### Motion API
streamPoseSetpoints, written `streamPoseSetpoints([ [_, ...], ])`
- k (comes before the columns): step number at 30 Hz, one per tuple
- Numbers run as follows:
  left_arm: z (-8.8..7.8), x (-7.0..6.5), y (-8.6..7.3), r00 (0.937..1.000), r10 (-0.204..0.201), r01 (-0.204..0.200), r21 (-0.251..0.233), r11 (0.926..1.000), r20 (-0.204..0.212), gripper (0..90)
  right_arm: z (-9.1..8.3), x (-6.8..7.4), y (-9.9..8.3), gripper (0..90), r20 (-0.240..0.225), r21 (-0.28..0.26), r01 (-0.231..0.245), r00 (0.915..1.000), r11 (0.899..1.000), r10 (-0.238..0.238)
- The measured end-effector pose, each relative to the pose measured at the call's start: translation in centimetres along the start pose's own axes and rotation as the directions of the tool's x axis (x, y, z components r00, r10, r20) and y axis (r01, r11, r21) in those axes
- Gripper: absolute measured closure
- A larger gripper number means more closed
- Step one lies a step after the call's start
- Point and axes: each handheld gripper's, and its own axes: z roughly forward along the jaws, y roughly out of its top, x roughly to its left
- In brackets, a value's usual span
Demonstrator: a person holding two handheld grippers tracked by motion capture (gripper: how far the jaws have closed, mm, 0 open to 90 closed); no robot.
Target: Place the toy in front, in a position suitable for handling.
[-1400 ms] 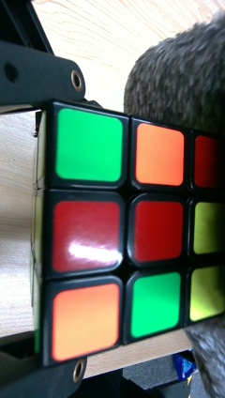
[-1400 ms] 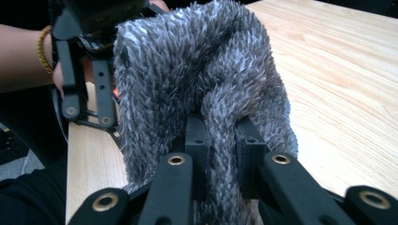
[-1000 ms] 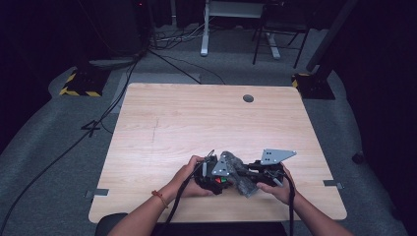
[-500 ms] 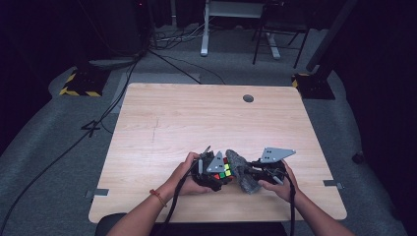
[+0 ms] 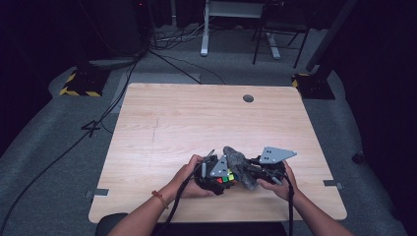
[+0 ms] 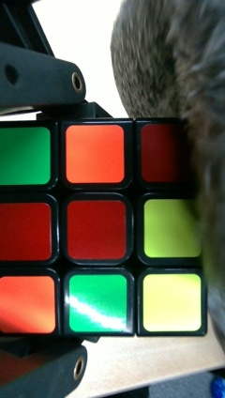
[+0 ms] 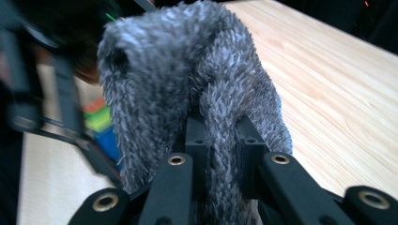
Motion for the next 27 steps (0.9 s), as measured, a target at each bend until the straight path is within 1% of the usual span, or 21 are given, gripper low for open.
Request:
streamPoseSetpoints([
  [1,-0.3,0.1,0.0,1.0000,0.001,-0.001,-0.015,0.9999,-0.001,33.4,0.0,0.0,0.0,79.6,0.000,0.000,0.000,1.0000,1.000,0.000],
  [2,-0.6,0.2,0.1,1.0000,-0.007,0.006,-0.029,0.9996,-0.005,33.4,0.2,-0.5,-0.6,79.6,0.010,0.036,-0.016,0.9998,0.999,0.015],
  [3,-0.8,0.3,0.1,0.9999,-0.006,0.006,-0.034,0.9994,-0.010,33.4,0.2,-0.5,-0.6,79.6,0.010,0.036,-0.016,0.9998,0.999,0.015],
  [5,-1.3,0.4,0.1,0.9995,-0.011,0.009,-0.041,0.9991,-0.030,33.4,0.3,-0.6,-1.0,79.6,-0.008,0.046,-0.026,0.9996,0.999,0.026],
  [7,-1.7,0.7,-0.1,0.9991,-0.021,0.019,-0.051,0.9985,-0.036,33.5,0.3,-0.5,-1.1,79.6,-0.026,0.056,-0.021,0.9994,0.998,0.022],
  [8,-1.8,0.9,-0.1,0.9988,-0.020,0.018,-0.048,0.9987,-0.044,33.4,0.1,-0.1,-0.9,79.6,-0.046,0.047,-0.015,0.9988,0.999,0.018],
  [10,-1.8,1.0,-0.2,0.9981,-0.025,0.023,-0.044,0.9988,-0.057,33.4,0.0,0.1,-0.7,79.6,-0.052,0.043,-0.012,0.9986,0.999,0.014],
  [13,-1.8,1.3,-0.4,0.9977,-0.044,0.041,-0.049,0.9979,-0.052,33.4,-0.3,0.5,-0.2,79.6,-0.065,0.019,-0.007,0.9978,1.000,0.008],
  [14,-1.5,1.3,-0.4,0.9977,-0.036,0.034,-0.032,0.9989,-0.058,33.5,-0.6,0.7,0.1,79.6,-0.070,0.003,0.002,0.9975,1.000,-0.002],
  [15,-1.5,1.3,-0.4,0.9977,-0.036,0.034,-0.032,0.9989,-0.058,33.4,-0.6,0.8,0.2,79.6,-0.071,-0.004,0.002,0.9975,1.000,-0.002],
  [16,-1.2,1.2,-0.4,0.9980,-0.036,0.034,-0.023,0.9992,-0.052,33.4,-0.6,0.8,0.2,79.6,-0.071,-0.004,0.002,0.9975,1.000,-0.002],
  [18,-0.6,0.9,-0.4,0.9985,-0.031,0.031,-0.002,0.9995,-0.045,33.4,-0.7,1.1,0.5,79.6,-0.078,-0.024,0.009,0.9969,1.000,-0.011],
  [19,-0.3,0.8,-0.4,0.9990,-0.025,0.025,0.007,0.9997,-0.038,33.4,-0.8,1.2,0.6,79.5,-0.078,-0.030,0.013,0.9969,0.999,-0.015],
  [20,0.1,0.6,-0.3,0.9996,-0.018,0.018,0.017,0.9997,-0.022,33.4,-0.9,1.3,0.8,79.5,-0.078,-0.047,0.017,0.9967,0.999,-0.020],
  [21,0.1,0.6,-0.3,0.9996,-0.018,0.018,0.017,0.9997,-0.022,33.5,-0.9,1.3,0.8,79.5,-0.078,-0.047,0.017,0.9967,0.999,-0.020],
  [22,0.4,0.5,-0.2,0.9998,-0.010,0.010,0.026,0.9996,-0.019,33.4,-0.9,1.4,1.1,79.5,-0.076,-0.059,0.015,0.9969,0.998,-0.020],
  [23,0.5,0.3,-0.1,0.9999,-0.004,0.004,0.028,0.9996,-0.017,33.4,-0.9,1.4,1.2,79.4,-0.066,-0.057,0.022,0.9975,0.998,-0.026],
  [24,0.5,0.2,-0.1,0.9998,-0.006,0.007,0.031,0.9995,-0.018,33.4,-0.9,1.4,1.2,79.4,-0.066,-0.057,0.022,0.9975,0.998,-0.026],
  [25,0.5,0.2,-0.1,0.9999,-0.003,0.003,0.031,0.9995,-0.016,33.4,-0.8,1.4,1.2,79.4,-0.053,-0.053,0.031,0.9980,0.998,-0.033],
  [27,0.3,0.2,-0.1,0.9999,0.003,-0.002,0.022,0.9998,-0.014,33.4,-0.7,1.1,1.1,79.4,-0.035,-0.033,0.035,0.9987,0.999,-0.036],
])
